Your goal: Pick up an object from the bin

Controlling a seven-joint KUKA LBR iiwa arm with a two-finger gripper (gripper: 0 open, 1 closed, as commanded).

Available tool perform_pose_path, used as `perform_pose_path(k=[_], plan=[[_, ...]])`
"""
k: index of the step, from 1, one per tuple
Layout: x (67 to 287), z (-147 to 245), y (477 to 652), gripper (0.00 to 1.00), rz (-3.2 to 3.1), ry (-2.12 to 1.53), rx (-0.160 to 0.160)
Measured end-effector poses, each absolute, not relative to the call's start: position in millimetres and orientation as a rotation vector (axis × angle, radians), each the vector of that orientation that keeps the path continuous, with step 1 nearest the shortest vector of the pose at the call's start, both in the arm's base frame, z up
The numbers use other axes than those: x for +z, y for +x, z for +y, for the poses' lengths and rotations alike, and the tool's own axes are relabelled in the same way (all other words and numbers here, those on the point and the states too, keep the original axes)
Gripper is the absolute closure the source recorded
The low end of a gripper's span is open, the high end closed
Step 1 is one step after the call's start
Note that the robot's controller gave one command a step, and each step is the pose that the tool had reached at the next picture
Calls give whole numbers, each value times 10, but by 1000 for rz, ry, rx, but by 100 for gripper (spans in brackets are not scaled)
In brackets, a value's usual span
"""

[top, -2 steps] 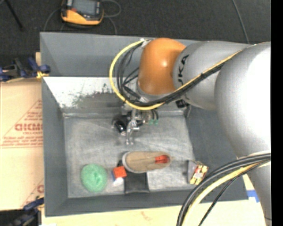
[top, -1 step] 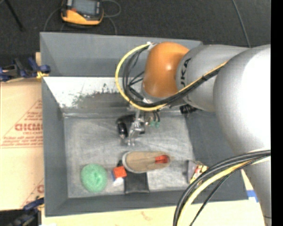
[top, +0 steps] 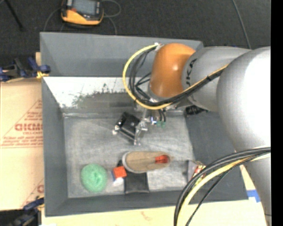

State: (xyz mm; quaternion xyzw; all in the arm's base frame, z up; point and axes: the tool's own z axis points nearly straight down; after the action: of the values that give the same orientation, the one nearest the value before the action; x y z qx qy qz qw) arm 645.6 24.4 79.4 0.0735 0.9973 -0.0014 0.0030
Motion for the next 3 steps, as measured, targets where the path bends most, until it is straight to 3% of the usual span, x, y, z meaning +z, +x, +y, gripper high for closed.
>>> perform_pose_path(k=[1,2,3], plan=[[735,408,6541,0,3121,335,-4],[745,140,6396,100,3071,604,5],[745,140,6396,100,3071,603,5]])
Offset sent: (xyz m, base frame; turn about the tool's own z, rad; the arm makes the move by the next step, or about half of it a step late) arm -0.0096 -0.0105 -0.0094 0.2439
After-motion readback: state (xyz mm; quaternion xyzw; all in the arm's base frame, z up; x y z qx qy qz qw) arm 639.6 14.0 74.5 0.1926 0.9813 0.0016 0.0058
